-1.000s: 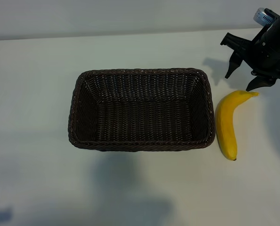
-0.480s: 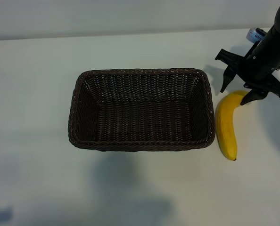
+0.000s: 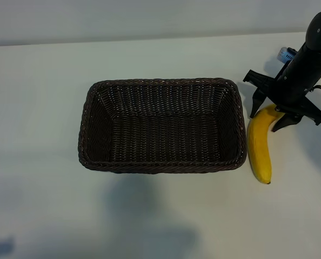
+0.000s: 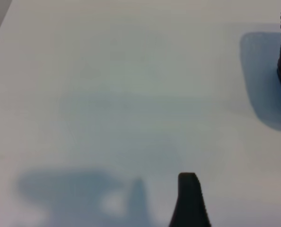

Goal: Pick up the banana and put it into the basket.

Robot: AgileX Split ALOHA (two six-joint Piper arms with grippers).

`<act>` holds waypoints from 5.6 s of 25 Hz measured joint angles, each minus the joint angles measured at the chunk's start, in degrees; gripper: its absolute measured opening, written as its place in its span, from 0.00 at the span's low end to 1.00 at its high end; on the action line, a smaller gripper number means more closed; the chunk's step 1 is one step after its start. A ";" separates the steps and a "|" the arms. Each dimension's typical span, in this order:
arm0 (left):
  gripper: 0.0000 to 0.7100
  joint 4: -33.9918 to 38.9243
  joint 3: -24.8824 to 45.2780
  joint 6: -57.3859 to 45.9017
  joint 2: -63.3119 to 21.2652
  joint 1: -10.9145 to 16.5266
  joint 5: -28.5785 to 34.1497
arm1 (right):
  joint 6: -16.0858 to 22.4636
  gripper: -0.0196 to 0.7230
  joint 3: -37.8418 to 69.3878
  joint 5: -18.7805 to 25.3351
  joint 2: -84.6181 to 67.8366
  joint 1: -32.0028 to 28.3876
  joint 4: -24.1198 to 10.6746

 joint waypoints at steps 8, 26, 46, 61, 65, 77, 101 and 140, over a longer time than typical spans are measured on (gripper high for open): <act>0.77 0.00 0.00 0.00 0.00 0.00 0.00 | -0.18 0.62 -0.09 -0.26 0.62 0.00 0.20; 0.77 0.00 0.00 0.00 0.00 0.00 0.00 | -1.56 0.62 -0.45 5.44 -4.31 0.07 -5.14; 0.77 0.00 0.00 -0.18 0.00 0.00 0.00 | -18.19 0.62 -20.52 19.92 -7.62 3.90 -6.21; 0.77 0.00 0.00 -0.13 0.00 0.00 0.00 | -31.37 0.62 -26.80 20.55 -5.62 17.49 -6.58; 0.77 0.00 0.00 -0.13 0.00 0.00 0.00 | -37.80 0.62 -28.73 20.48 -5.62 23.65 -10.15; 0.77 0.00 0.00 -0.07 0.00 0.00 0.00 | -60.40 0.62 -29.08 20.79 -5.62 37.18 -17.53; 0.77 0.00 0.00 -0.03 0.00 0.00 0.00 | -58.91 0.62 -29.61 16.58 2.14 38.61 -15.65; 0.77 0.00 0.00 -0.15 0.00 0.00 0.00 | -54.09 0.76 -41.25 21.00 2.27 29.43 -19.91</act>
